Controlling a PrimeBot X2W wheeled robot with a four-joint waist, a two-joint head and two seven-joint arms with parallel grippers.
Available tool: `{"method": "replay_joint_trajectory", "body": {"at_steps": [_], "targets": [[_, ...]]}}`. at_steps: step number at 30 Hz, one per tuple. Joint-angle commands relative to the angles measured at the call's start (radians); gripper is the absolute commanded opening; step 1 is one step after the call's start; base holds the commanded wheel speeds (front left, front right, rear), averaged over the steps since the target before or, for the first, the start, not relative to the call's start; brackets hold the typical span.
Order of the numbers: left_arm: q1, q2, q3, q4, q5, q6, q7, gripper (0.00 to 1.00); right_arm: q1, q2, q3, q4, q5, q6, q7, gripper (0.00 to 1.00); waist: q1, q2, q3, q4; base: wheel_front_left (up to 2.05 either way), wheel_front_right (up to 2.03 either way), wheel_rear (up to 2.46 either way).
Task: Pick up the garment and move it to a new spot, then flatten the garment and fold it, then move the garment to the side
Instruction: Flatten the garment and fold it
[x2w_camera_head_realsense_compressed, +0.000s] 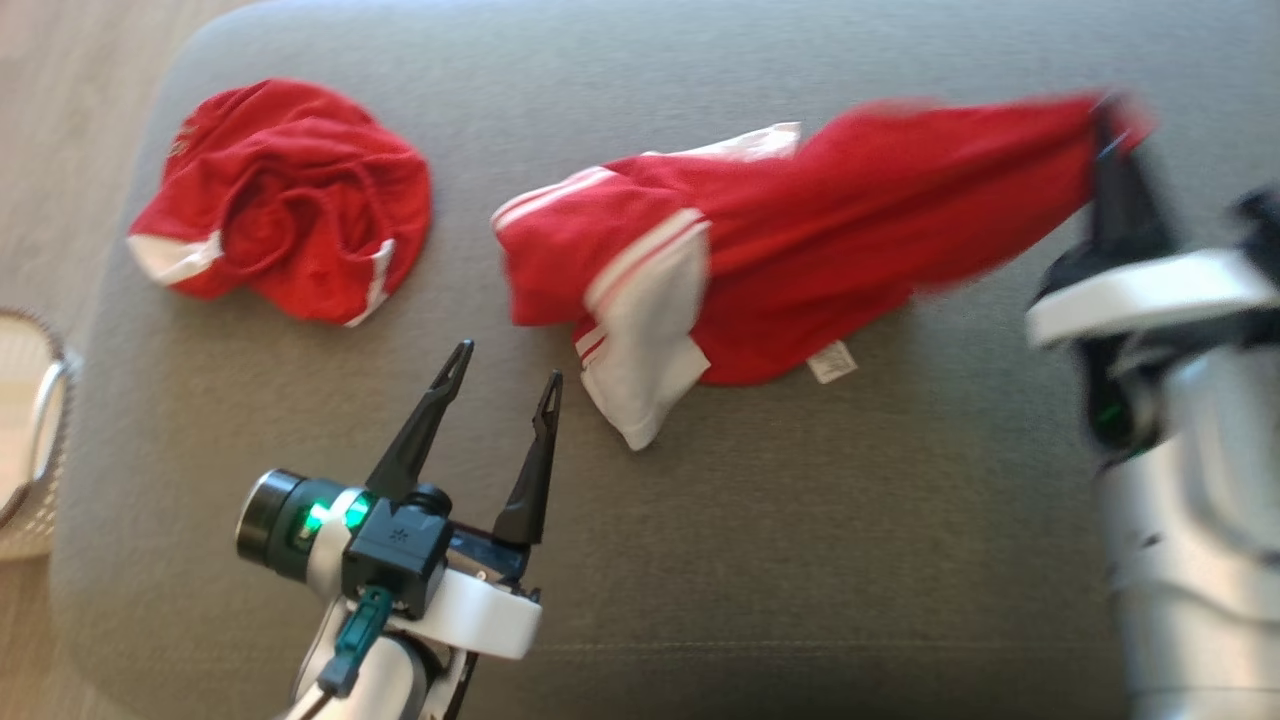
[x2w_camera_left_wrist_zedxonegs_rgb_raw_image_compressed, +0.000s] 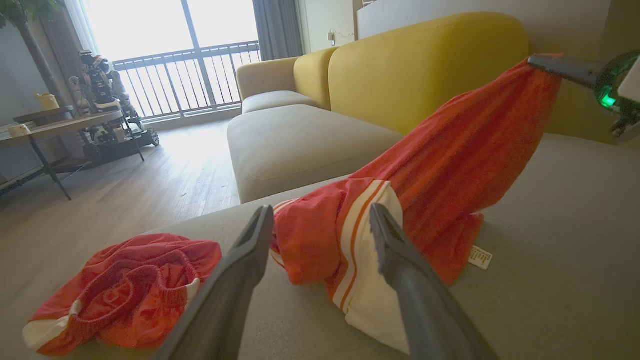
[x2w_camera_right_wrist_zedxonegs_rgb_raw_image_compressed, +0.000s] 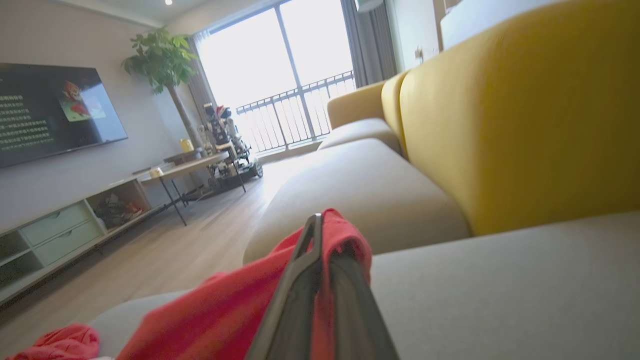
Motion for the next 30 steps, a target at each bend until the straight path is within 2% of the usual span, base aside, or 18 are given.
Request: {"method": "replay_joint_trajectory", "body": {"at_steps": [1,5,8,13,17,20,22,24,25,26,30], "targets": [[-0.025,-0.004,0.043,-0.029,0.012,-0.005,-0.005,1.0,-0.054,0.006,-0.008,-0.083,-0.028,0.0,-0.006,0.0,0.0,0.0,-0.011,-0.035,0.0,0.0,0.0],[-0.022,-0.019,0.05,-0.028,0.026,-0.022,-0.005,1.0,-0.048,0.006,-0.052,-0.247,-0.095,0.0,-0.006,0.0,0.0,0.0,-0.015,-0.079,0.0,0.0,0.0],[-0.019,-0.028,0.055,-0.023,0.034,-0.034,-0.005,1.0,0.031,0.006,0.009,-0.274,-0.118,0.0,-0.006,0.0,0.0,0.0,-0.015,-0.101,0.0,0.0,0.0],[-0.017,-0.038,0.058,-0.017,0.047,-0.054,-0.005,1.0,0.268,0.006,0.151,-0.241,-0.14,0.0,0.02,0.0,0.0,0.0,-0.005,-0.104,0.0,0.0,0.0],[-0.01,-0.035,0.072,-0.02,0.052,-0.062,-0.005,1.0,0.508,0.006,0.151,-0.277,-0.135,0.0,0.052,0.0,0.0,0.0,0.014,-0.105,0.0,0.0,0.0],[-0.004,-0.031,0.087,-0.032,0.05,-0.071,-0.005,1.0,0.647,0.006,0.11,-0.308,-0.109,0.0,0.066,0.0,0.0,0.0,0.038,-0.127,0.0,0.0,0.0],[-0.008,-0.036,0.083,-0.042,0.041,-0.094,-0.005,1.0,0.683,0.006,0.051,-0.31,-0.136,0.0,0.058,0.0,0.0,0.0,0.05,-0.144,0.0,0.0,0.0],[-0.017,-0.044,0.065,-0.054,0.028,-0.138,-0.005,1.0,0.673,0.006,0.009,-0.311,-0.153,0.0,0.041,0.0,0.0,0.0,0.06,-0.162,0.0,0.0,0.0],[-0.024,-0.048,0.054,-0.061,0.022,-0.163,-0.005,1.0,0.656,0.006,0.003,-0.314,-0.15,0.0,0.032,0.0,0.0,0.0,0.064,-0.171,0.0,0.0,0.0],[-0.024,-0.048,0.054,-0.061,0.022,-0.163,-0.005,1.0,0.656,0.006,0.003,-0.314,-0.15,0.0,0.032,0.0,0.0,0.0,0.064,-0.171,0.0,0.0,0.0],[-0.076,-0.062,-0.023,-0.049,0.049,-0.253,-0.005,1.0,0.588,0.006,0.005,-0.313,-0.122,0.0,0.007,0.0,0.0,0.0,0.073,-0.19,0.0,0.0,0.0]]}}
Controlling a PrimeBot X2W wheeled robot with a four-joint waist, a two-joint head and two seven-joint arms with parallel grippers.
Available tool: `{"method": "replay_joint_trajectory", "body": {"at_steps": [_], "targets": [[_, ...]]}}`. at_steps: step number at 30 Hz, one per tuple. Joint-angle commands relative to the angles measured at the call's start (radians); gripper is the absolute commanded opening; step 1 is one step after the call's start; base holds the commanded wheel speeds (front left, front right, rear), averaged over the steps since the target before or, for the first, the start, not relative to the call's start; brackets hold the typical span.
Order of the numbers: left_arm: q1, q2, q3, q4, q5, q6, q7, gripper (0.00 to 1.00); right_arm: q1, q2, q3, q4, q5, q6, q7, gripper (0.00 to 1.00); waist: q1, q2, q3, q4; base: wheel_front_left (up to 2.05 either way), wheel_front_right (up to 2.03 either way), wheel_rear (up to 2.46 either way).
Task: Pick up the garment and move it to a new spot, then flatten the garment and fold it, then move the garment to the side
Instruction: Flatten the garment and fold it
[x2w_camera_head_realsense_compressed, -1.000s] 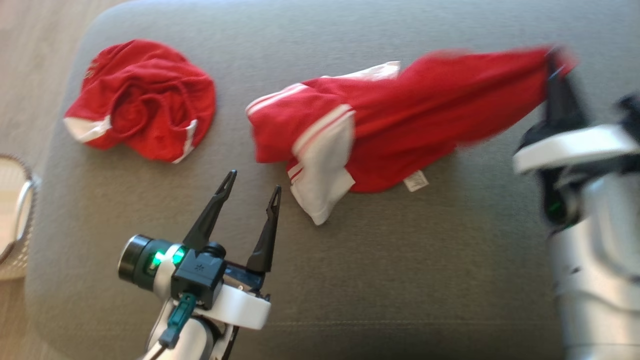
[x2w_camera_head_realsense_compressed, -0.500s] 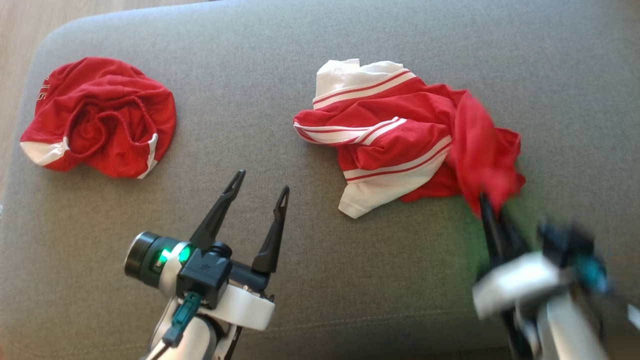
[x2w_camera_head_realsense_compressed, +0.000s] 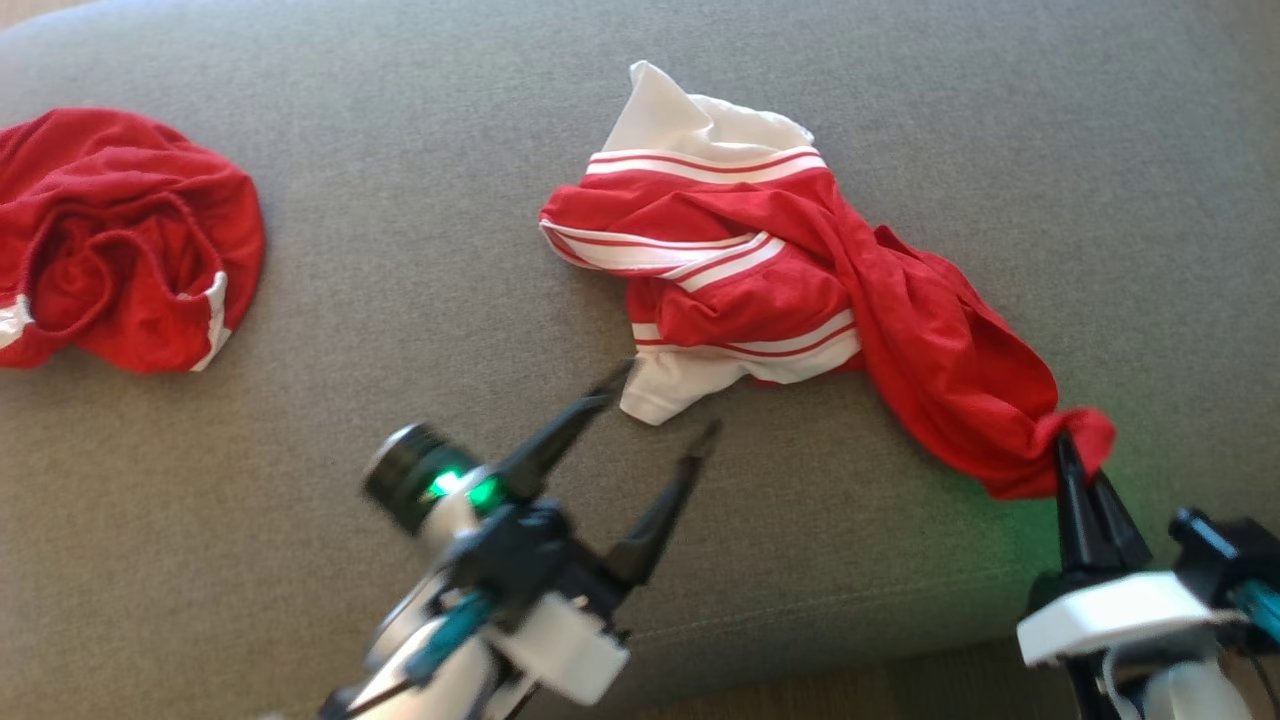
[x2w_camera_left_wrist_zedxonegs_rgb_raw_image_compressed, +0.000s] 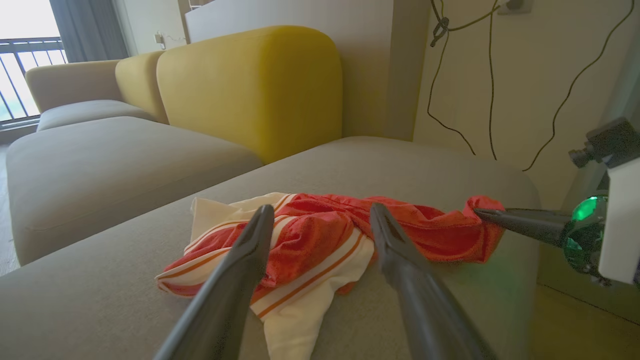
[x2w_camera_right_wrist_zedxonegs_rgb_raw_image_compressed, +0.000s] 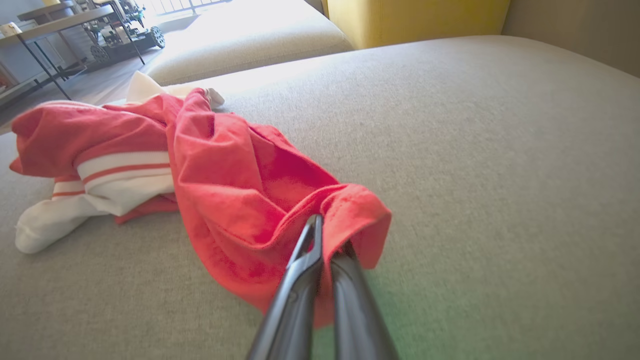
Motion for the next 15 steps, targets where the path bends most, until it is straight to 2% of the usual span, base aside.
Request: {"method": "replay_joint_trajectory", "body": {"at_steps": [1,4,5,9,14,15], "targets": [[-0.067,-0.011,0.004,-0.01,0.021,-0.013,-0.005,1.0,-0.025,-0.013,0.027,-0.024,0.006,0.0,-0.017,0.0,0.0,0.0,0.006,-0.008,0.0,0.0,0.0],[-0.146,-0.033,-0.041,0.124,0.081,-0.019,-0.002,1.0,-0.05,-0.013,0.046,-0.001,0.011,0.0,-0.022,0.0,0.0,0.0,0.007,-0.016,0.0,0.0,0.0],[-0.217,-0.063,-0.06,0.216,0.1,-0.023,0.025,1.0,-0.059,-0.013,0.057,0.01,0.015,0.0,-0.024,0.0,0.0,0.0,0.011,-0.021,0.0,0.0,0.0],[-0.377,-0.094,-0.093,0.367,0.17,-0.013,0.077,1.0,-0.071,-0.013,0.077,0.021,0.016,0.0,-0.026,0.0,0.0,0.0,0.029,-0.034,0.0,0.0,0.0],[-0.5,-0.114,-0.121,0.553,0.171,-0.03,0.132,1.0,-0.088,-0.013,0.083,0.01,0.022,0.0,-0.027,0.0,0.0,0.0,0.058,-0.054,0.0,0.0,0.0],[-0.52,-0.116,-0.129,0.589,0.17,-0.035,0.127,0.87,-0.092,-0.013,0.086,0.007,0.024,0.0,-0.027,0.0,0.0,0.0,0.065,-0.061,0.0,0.0,0.0]]}}
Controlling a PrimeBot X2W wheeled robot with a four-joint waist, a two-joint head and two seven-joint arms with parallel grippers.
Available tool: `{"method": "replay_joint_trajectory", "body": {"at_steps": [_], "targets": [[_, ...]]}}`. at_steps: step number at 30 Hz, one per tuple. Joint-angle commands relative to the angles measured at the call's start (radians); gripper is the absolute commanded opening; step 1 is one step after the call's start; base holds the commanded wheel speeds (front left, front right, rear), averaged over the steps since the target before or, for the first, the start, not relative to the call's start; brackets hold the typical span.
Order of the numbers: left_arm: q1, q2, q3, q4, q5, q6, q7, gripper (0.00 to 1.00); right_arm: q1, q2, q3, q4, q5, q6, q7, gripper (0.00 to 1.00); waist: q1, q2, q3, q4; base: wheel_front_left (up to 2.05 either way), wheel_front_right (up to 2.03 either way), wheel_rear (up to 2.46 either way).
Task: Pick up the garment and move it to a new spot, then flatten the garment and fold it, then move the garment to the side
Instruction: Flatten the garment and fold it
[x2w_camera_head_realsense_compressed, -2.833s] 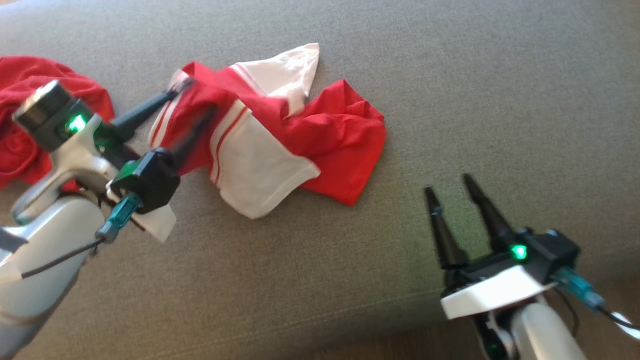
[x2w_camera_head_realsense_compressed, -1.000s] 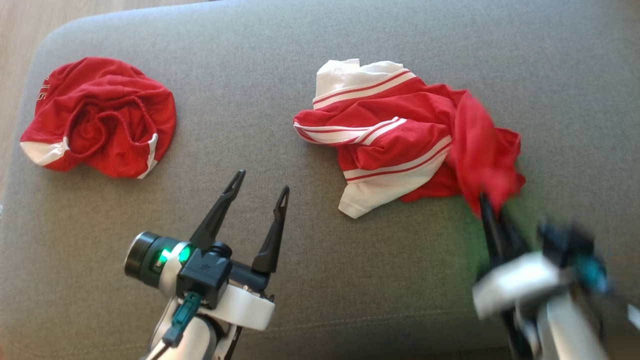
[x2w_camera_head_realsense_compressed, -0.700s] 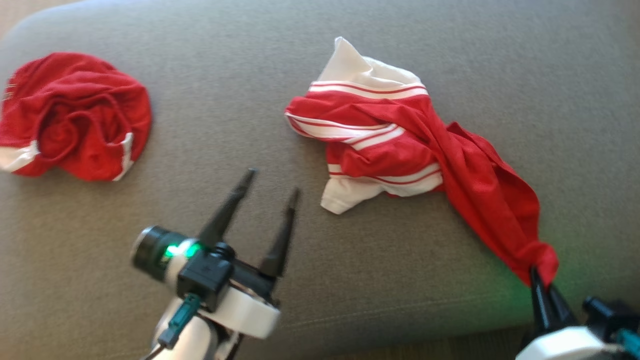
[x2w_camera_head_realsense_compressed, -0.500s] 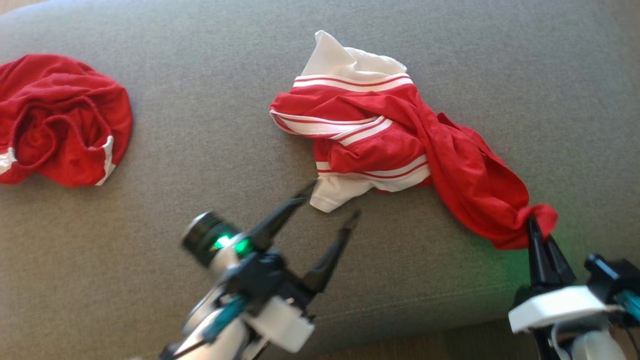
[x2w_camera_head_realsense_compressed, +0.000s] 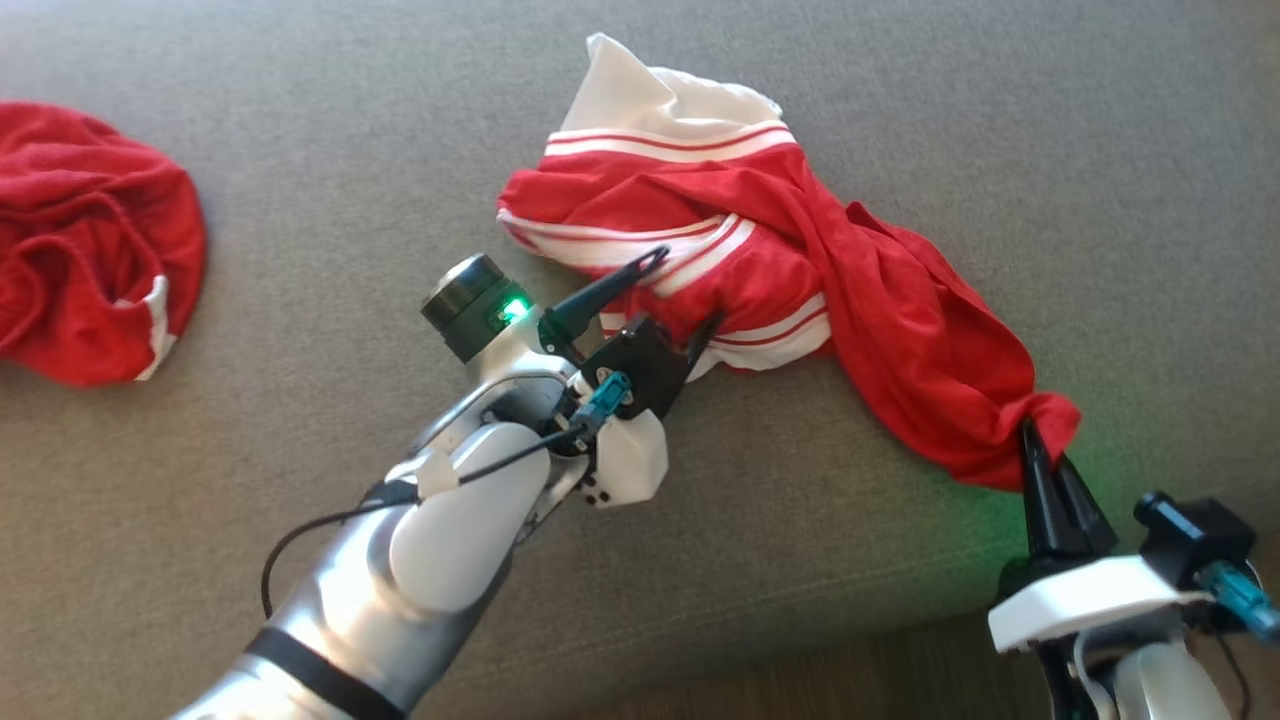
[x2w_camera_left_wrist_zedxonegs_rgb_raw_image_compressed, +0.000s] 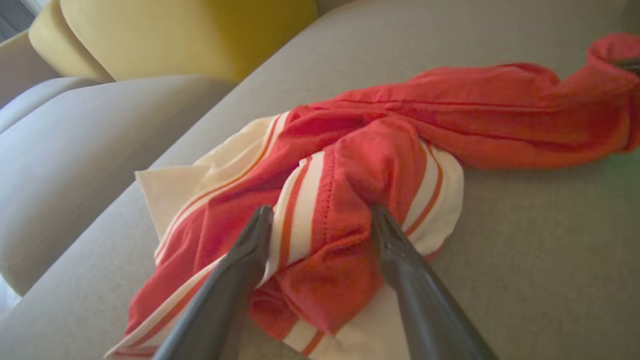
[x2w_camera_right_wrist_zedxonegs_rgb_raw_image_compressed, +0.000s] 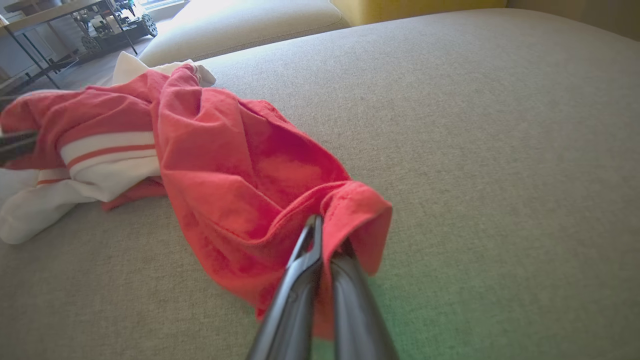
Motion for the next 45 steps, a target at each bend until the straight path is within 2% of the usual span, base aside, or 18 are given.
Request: {"method": "replay_joint_trajectory", "body": {"at_steps": [1,2,3,6,8,12,13,16,17,18,20,23,24,27,31,35,39,45], "targets": [[-0.043,0.002,0.025,0.002,-0.013,-0.003,-0.023,0.47,-0.027,-0.012,0.029,-0.035,0.01,0.0,-0.01,0.0,0.0,0.0,0.017,-0.014,0.0,0.0,0.0],[-0.057,0.0,0.026,0.03,-0.023,-0.006,-0.036,0.16,-0.029,-0.012,0.029,-0.037,0.014,0.0,-0.01,0.0,0.0,0.0,0.022,-0.016,0.0,0.0,0.0],[-0.069,0.0,0.024,0.061,-0.029,-0.008,-0.041,0.0,-0.031,-0.012,0.027,-0.039,0.018,0.0,-0.01,0.0,0.0,0.0,0.027,-0.017,0.0,0.0,0.0],[-0.097,-0.003,0.048,0.111,-0.073,-0.011,-0.079,0.0,-0.031,-0.012,0.019,-0.049,0.025,0.0,-0.01,0.0,0.0,0.0,0.035,-0.016,0.0,0.0,0.0],[-0.103,-0.005,0.096,0.095,-0.133,-0.002,-0.113,0.0,-0.03,-0.012,0.013,-0.052,0.026,0.0,-0.01,0.0,0.0,0.0,0.036,-0.013,0.0,0.0,0.0],[-0.053,-0.007,0.264,-0.015,-0.348,-0.006,-0.135,0.0,-0.026,-0.012,0.002,-0.059,0.027,0.0,-0.01,0.0,0.0,0.0,0.027,-0.004,0.0,0.0,0.0],[-0.03,-0.007,0.306,-0.046,-0.402,-0.013,-0.136,0.24,-0.024,-0.012,0.0,-0.065,0.028,0.0,-0.01,0.0,0.0,0.0,0.024,0.0,0.0,0.0,0.0],[0.041,0.034,0.408,-0.078,-0.492,-0.022,-0.136,0.72,-0.022,-0.012,0.012,-0.081,0.027,0.0,-0.01,0.0,0.0,0.0,0.018,0.009,0.0,0.0,0.0],[0.062,0.043,0.443,-0.079,-0.518,-0.023,-0.136,0.96,-0.022,-0.012,0.019,-0.086,0.027,0.0,-0.01,0.0,0.0,0.0,0.017,0.012,0.0,0.0,0.0],[0.079,0.055,0.472,-0.075,-0.528,-0.023,-0.136,1.0,-0.021,-0.012,0.027,-0.09,0.025,0.0,-0.01,0.0,0.0,0.0,0.017,0.015,0.0,0.0,0.0],[0.107,0.077,0.519,-0.065,-0.516,-0.006,-0.136,1.0,-0.021,-0.012,0.051,-0.103,0.0,0.0,-0.01,0.0,0.0,0.0,0.017,0.021,0.0,0.0,0.0],[0.144,0.08,0.592,-0.097,-0.471,0.05,-0.136,1.0,-0.021,-0.012,0.076,-0.109,-0.015,0.0,-0.01,0.0,0.0,0.0,0.019,0.027,0.0,0.0,0.0],[0.144,0.08,0.592,-0.097,-0.471,0.05,-0.136,1.0,-0.021,-0.012,0.076,-0.109,-0.015,0.0,-0.01,0.0,0.0,0.0,0.019,0.027,0.0,0.0,0.0],[0.2,0.076,0.609,-0.232,-0.359,0.073,-0.136,1.0,-0.023,-0.012,0.078,-0.113,-0.015,0.0,-0.01,0.0,0.0,0.0,0.023,0.034,0.0,0.0,0.0],[0.319,0.087,0.446,-0.391,-0.138,0.046,-0.137,1.0,-0.022,-0.012,0.068,-0.116,-0.017,0.0,-0.01,0.0,0.0,0.0,0.019,0.044,0.0,0.0,0.0],[0.379,0.091,0.278,-0.405,-0.005,0.052,-0.137,1.0,-0.024,-0.012,0.067,-0.109,-0.013,0.0,-0.01,0.0,0.0,0.0,0.013,0.053,0.0,0.0,0.0],[0.365,0.084,0.181,-0.299,0.057,0.057,-0.137,1.0,-0.027,-0.012,0.074,-0.101,-0.009,0.0,-0.01,0.0,0.0,0.0,0.006,0.054,0.0,0.0,0.0],[0.264,0.047,0.133,-0.112,0.087,0.079,-0.137,1.0,-0.022,-0.012,0.085,-0.094,-0.007,0.0,-0.01,0.0,0.0,0.0,0.001,0.033,0.0,0.0,0.0]]}}
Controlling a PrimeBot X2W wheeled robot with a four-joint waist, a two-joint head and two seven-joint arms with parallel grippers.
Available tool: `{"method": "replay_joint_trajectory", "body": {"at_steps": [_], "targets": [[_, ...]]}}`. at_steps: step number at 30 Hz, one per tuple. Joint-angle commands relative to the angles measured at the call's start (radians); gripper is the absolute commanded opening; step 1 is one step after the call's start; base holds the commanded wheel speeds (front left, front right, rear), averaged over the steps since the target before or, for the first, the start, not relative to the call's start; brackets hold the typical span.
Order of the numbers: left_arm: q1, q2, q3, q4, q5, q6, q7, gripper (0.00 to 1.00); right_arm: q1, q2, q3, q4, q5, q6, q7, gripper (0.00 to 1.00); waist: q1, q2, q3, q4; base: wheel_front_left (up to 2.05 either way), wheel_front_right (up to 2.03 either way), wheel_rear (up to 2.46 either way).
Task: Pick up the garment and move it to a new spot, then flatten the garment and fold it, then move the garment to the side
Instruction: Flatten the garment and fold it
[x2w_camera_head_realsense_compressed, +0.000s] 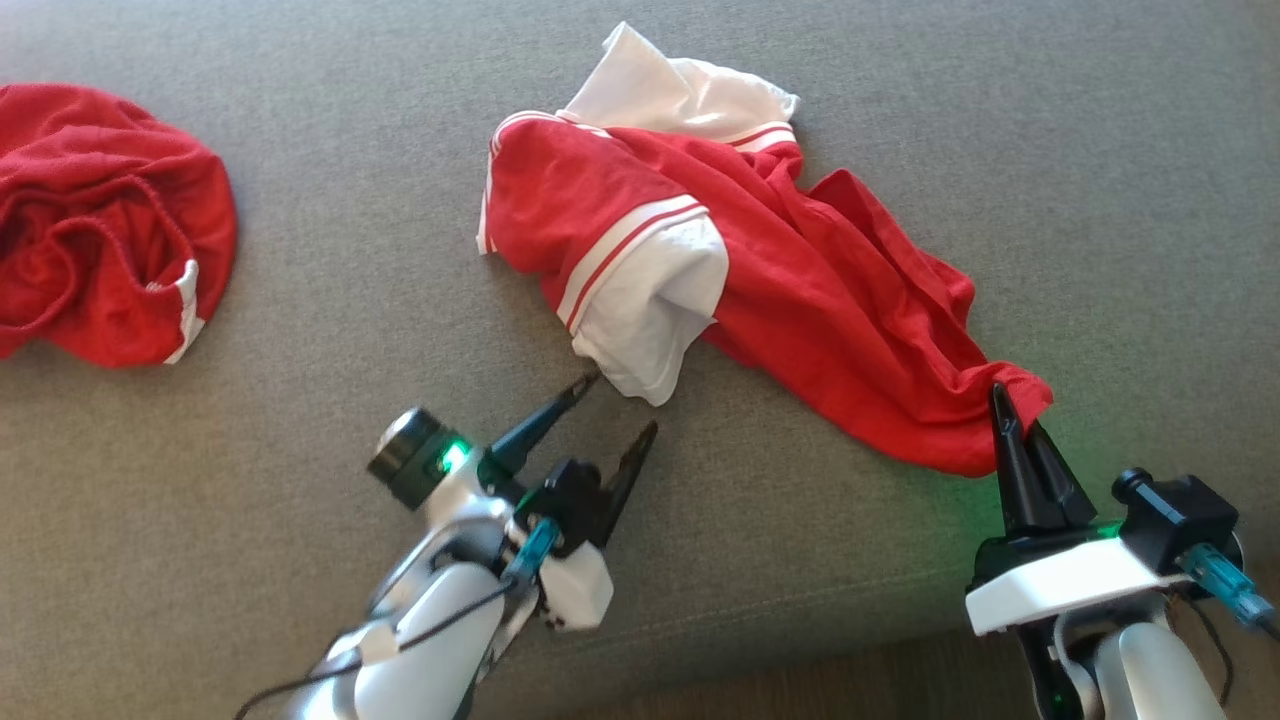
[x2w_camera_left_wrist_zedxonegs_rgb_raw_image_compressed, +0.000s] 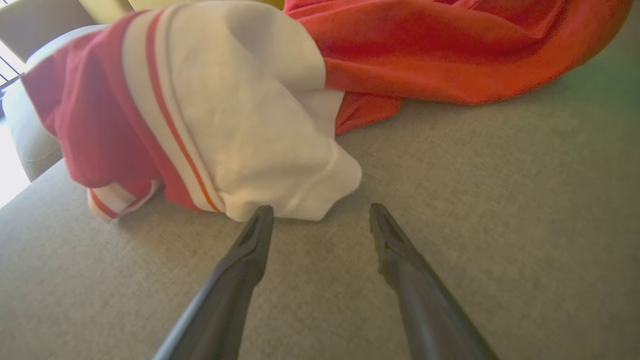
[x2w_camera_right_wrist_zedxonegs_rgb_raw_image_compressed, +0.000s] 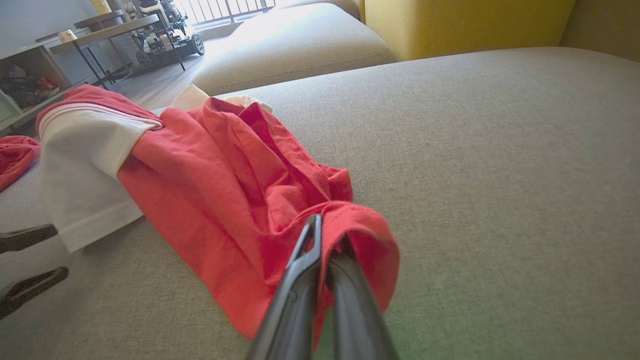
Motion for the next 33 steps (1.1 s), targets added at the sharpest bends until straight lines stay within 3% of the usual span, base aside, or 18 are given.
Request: {"method": "replay_joint_trajectory", "body": {"at_steps": [1,8,10,14,22,27,30,32,33], "targets": [[-0.053,-0.009,0.025,-0.005,0.005,0.015,-0.005,1.0,0.0,-0.011,0.025,-0.023,0.004,0.0,-0.009,0.0,0.0,0.0,-0.001,-0.007,0.0,0.0,0.0],[-0.139,-0.034,0.003,0.098,-0.02,0.064,-0.005,1.0,0.003,-0.011,0.027,-0.018,0.006,0.0,-0.009,0.0,0.0,0.0,0.001,-0.024,0.0,0.0,0.0],[-0.155,-0.038,0.0,0.081,-0.041,0.078,-0.005,0.0,0.005,-0.011,0.03,-0.019,0.006,0.0,-0.009,0.0,0.0,0.0,0.002,-0.027,0.0,0.0,0.0],[-0.139,-0.045,0.046,-0.032,-0.166,0.078,-0.005,0.0,0.005,-0.011,0.015,-0.031,0.0,0.0,-0.009,0.0,0.0,0.0,-0.003,-0.02,0.0,0.0,0.0],[-0.019,-0.058,0.31,-0.264,-0.613,-0.053,-0.005,0.0,-0.003,-0.011,-0.075,-0.122,-0.002,0.0,-0.009,0.0,0.0,0.0,-0.075,0.009,0.0,0.0,0.0],[-0.004,-0.054,0.38,-0.309,-0.794,-0.083,0.001,0.0,-0.021,-0.011,-0.117,-0.197,-0.02,0.0,-0.009,0.0,0.0,0.0,-0.131,0.013,0.0,0.0,0.0],[0.009,0.003,0.368,-0.338,-0.787,-0.088,0.052,0.0,-0.02,-0.011,-0.13,-0.223,-0.061,0.0,-0.009,0.0,0.0,0.0,-0.165,0.011,0.0,0.0,0.0],[0.029,0.049,0.288,-0.355,-0.724,-0.095,0.091,0.0,-0.007,-0.011,-0.126,-0.219,-0.079,0.0,-0.004,0.0,0.0,0.0,-0.173,0.006,0.0,0.0,0.0],[0.042,0.06,0.248,-0.359,-0.698,-0.097,0.104,0.2,0.001,-0.011,-0.119,-0.214,-0.085,0.0,0.002,0.0,0.0,0.0,-0.172,0.004,0.0,0.0,0.0]]}}
